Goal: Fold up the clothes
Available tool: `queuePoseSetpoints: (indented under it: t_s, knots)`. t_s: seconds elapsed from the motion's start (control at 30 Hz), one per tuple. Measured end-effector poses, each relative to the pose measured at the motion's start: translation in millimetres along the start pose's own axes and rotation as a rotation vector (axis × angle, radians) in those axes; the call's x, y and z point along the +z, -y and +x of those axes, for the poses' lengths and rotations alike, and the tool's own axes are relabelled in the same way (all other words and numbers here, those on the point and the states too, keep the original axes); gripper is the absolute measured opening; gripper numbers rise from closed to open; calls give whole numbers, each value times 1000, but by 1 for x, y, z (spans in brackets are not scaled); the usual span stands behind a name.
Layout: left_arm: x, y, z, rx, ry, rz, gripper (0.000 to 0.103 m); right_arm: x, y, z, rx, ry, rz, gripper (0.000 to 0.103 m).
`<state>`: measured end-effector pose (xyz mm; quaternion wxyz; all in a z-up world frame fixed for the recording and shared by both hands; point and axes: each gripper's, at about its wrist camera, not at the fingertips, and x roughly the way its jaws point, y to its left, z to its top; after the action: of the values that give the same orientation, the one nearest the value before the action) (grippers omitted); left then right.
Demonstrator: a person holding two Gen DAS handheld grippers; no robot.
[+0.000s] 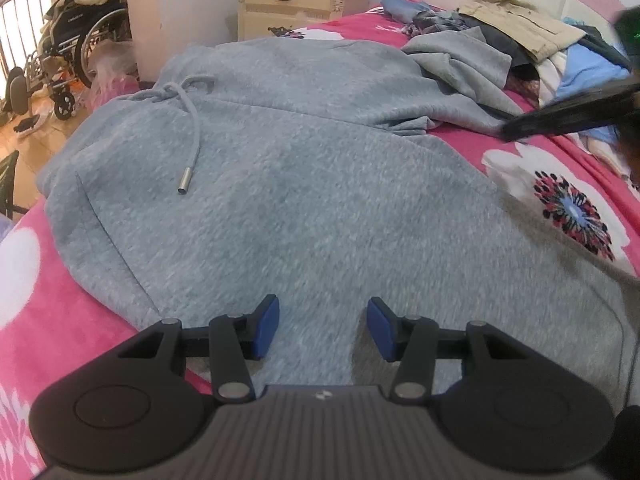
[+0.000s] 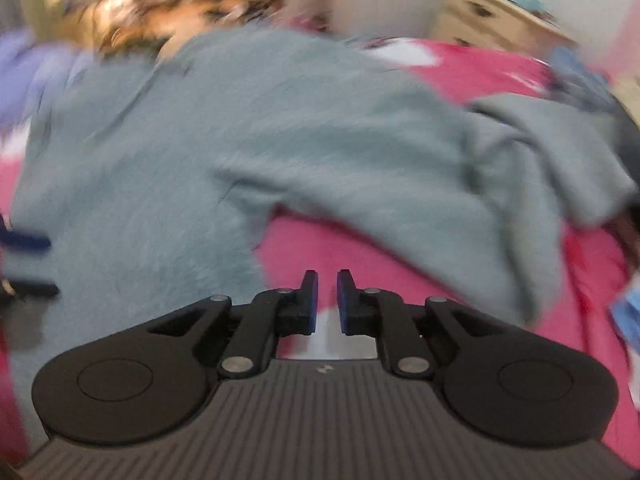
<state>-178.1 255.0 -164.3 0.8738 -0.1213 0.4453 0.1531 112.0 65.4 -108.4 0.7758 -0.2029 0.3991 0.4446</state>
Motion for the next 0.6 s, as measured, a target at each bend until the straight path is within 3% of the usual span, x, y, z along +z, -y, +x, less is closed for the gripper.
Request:
queuePoseSetpoints:
  t_s: [0.1, 0.23, 0.27, 0.37, 0.47, 0.6]
  knots:
    - [0, 2, 1, 9, -3, 3, 50, -19, 15, -44, 181, -52, 9, 11]
    - [0, 8, 1, 35, -6, 44, 50, -72, 7, -60, 373, -188, -107, 8]
    - [0, 10, 2, 41, -7, 54, 51, -88, 9, -57, 343, -242, -134, 8]
    - [1, 11, 2, 52, -12, 72, 51, -122, 41, -53, 148, -338, -134, 6]
    - [3, 11, 3, 62, -19, 70, 51, -135, 87, -98, 20, -284, -10, 8]
    - [7, 11, 3, 85, -28, 53, 51, -152, 86, -147, 90, -210, -22, 9]
